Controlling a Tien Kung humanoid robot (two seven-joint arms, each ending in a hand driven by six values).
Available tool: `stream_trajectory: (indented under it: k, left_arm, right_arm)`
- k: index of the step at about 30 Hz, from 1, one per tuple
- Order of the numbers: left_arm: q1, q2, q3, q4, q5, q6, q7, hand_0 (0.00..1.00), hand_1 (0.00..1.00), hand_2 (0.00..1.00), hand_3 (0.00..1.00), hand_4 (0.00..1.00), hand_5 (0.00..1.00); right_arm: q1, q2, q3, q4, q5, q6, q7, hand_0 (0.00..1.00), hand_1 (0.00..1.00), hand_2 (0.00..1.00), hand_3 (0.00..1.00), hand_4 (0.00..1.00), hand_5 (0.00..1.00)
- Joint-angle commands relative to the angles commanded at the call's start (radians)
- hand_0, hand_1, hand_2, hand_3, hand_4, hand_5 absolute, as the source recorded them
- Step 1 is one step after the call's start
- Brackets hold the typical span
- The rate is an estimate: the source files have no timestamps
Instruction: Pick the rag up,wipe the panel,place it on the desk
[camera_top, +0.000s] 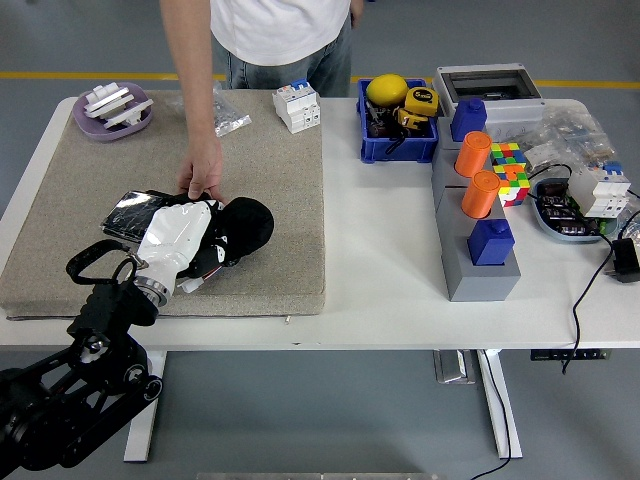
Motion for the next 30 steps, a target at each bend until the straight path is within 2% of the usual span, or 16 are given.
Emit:
stream_trajectory:
  k: [10,30]
  left_arm:
    - [-0.010,0.002,-0.081,0.093,0.010,0.004,0.003,0.308,0.466,0.573,0.498,0.002,0.002]
    - [-0.030,0.036,-0.231,0.274,0.016,0.016,-0.015,0.309,0.465,0.571,0.499,0.002,0.002]
  right_arm:
    - [-0.003,-0.002,-0.002,-0.001,0.003,0.001,-0.003,0.786,0.672,0.694,0.590,0.998,0.532]
    - [0.000,-0.001,0.005,0.001,-0.003,-0.003,-0.003,0.787,0.672,0.695,0.591,0.998,0.533]
